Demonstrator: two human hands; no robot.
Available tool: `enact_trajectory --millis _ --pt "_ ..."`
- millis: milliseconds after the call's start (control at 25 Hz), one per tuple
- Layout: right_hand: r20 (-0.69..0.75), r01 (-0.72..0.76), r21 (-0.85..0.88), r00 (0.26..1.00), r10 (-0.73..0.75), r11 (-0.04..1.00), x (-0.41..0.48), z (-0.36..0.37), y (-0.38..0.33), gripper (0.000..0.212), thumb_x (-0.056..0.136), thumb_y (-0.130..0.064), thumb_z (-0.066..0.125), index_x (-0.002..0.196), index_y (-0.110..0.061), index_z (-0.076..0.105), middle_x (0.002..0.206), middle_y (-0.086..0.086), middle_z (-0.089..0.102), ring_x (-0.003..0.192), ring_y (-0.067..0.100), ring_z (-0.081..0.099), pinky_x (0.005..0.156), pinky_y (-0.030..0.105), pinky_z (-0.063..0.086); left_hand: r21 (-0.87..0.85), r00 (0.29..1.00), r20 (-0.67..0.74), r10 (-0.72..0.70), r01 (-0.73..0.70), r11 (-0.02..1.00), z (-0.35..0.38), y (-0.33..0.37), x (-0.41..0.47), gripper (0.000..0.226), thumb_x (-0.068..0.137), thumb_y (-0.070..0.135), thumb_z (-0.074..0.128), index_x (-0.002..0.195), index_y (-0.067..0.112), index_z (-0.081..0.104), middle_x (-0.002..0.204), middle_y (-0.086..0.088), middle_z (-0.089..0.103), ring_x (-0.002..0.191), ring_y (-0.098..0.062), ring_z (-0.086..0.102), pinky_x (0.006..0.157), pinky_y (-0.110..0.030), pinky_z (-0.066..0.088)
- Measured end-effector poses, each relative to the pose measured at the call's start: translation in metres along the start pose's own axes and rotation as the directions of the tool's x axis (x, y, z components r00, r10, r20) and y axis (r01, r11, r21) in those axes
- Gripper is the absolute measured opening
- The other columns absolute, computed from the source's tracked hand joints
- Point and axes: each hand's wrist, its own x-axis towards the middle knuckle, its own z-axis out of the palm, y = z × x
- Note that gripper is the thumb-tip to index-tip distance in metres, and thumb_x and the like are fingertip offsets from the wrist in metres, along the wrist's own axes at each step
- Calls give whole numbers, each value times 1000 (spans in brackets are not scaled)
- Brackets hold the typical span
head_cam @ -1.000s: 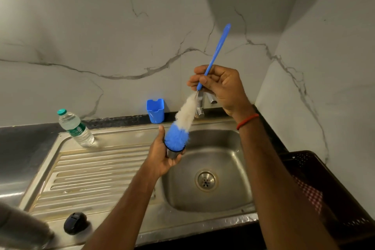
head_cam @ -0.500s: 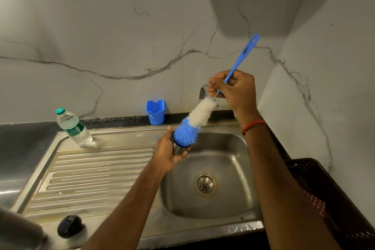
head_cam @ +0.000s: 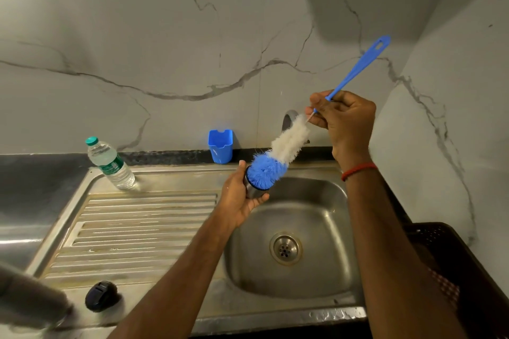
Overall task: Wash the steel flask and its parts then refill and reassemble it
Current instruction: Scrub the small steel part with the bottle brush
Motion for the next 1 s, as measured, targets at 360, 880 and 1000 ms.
enact_trajectory --millis 360,880,1000 --pt "453 -135 285 891 -10 949 2 -13 -3 16 87 -6 67 103 -4 70 89 10 76 88 31 75 78 35 61 67 977 90 -193 187 980 -2 4 -2 48 105 52 42 121 11 61 101 -19 71 75 -26 68 54 -30 60" --pt "487 -177 302 874 8 937 1 -6 5 14 90 -5 64 103 -2 67 88 8 75 85 29 75 78 34 61 118 986 106 -130 118 986 -3 -10 -7 43 108 43 38 122 10 63 112 -18 69 80 -27 71 63 -33 61" --pt "46 -76 163 997 69 984 -1 13 16 23 83 -4 78 103 5 70 80 9 76 76 30 76 71 36 62 -52 966 20 258 -257 965 4 -27 -4 33 111 34 33 120 16 59 123 -13 68 103 -22 72 83 -40 60"
